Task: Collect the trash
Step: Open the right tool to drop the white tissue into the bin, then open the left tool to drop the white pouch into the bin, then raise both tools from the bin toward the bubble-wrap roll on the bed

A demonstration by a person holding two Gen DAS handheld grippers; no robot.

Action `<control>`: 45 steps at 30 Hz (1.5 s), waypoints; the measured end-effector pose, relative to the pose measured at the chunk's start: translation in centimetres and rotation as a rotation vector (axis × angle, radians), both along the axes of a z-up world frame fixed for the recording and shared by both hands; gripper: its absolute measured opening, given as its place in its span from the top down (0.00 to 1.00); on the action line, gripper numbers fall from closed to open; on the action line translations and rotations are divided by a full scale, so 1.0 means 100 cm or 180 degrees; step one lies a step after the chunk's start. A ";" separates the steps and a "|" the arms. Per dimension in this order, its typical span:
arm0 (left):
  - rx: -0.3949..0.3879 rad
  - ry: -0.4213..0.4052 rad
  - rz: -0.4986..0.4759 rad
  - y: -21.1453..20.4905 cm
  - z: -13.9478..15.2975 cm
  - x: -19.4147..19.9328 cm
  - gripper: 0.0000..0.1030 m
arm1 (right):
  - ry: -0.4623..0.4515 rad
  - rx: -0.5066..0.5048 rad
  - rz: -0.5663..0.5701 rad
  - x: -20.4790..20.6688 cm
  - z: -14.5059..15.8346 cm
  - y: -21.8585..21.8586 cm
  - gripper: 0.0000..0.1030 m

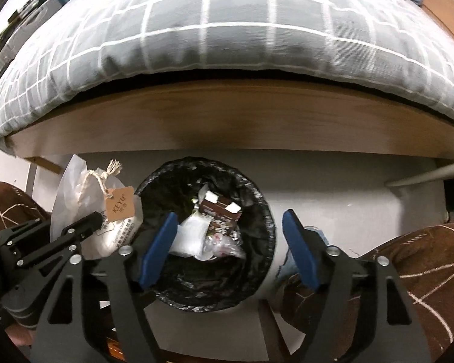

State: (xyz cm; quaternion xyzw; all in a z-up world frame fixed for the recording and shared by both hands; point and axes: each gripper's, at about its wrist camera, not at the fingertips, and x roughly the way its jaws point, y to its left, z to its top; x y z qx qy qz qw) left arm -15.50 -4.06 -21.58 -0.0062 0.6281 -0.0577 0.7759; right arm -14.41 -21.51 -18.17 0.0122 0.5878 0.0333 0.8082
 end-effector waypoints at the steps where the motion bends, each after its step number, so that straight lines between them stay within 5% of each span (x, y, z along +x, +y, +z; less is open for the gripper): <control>1: -0.0003 -0.0005 -0.0018 -0.003 0.000 0.000 0.92 | -0.0009 0.0001 -0.0028 -0.001 0.001 -0.002 0.24; 9: -0.0101 -0.0063 -0.0156 -0.030 0.010 -0.002 0.92 | -0.0268 0.0086 -0.0327 -0.011 0.021 -0.044 0.11; 25: -0.0101 -0.0154 -0.0306 -0.053 0.009 -0.006 0.89 | -0.0342 0.0029 -0.0461 -0.017 0.022 -0.065 0.10; 27: -0.0085 -0.0144 -0.0276 -0.053 0.008 -0.007 0.84 | -0.0342 0.0032 -0.0458 -0.017 0.022 -0.064 0.10; 32: -0.0037 -0.0228 -0.0204 -0.049 0.014 -0.007 0.51 | -0.0347 0.0009 -0.0424 -0.017 0.023 -0.061 0.10; 45: -0.0003 -0.0473 -0.0119 -0.035 0.043 -0.009 0.17 | -0.0441 -0.0014 -0.0360 -0.018 0.039 -0.055 0.10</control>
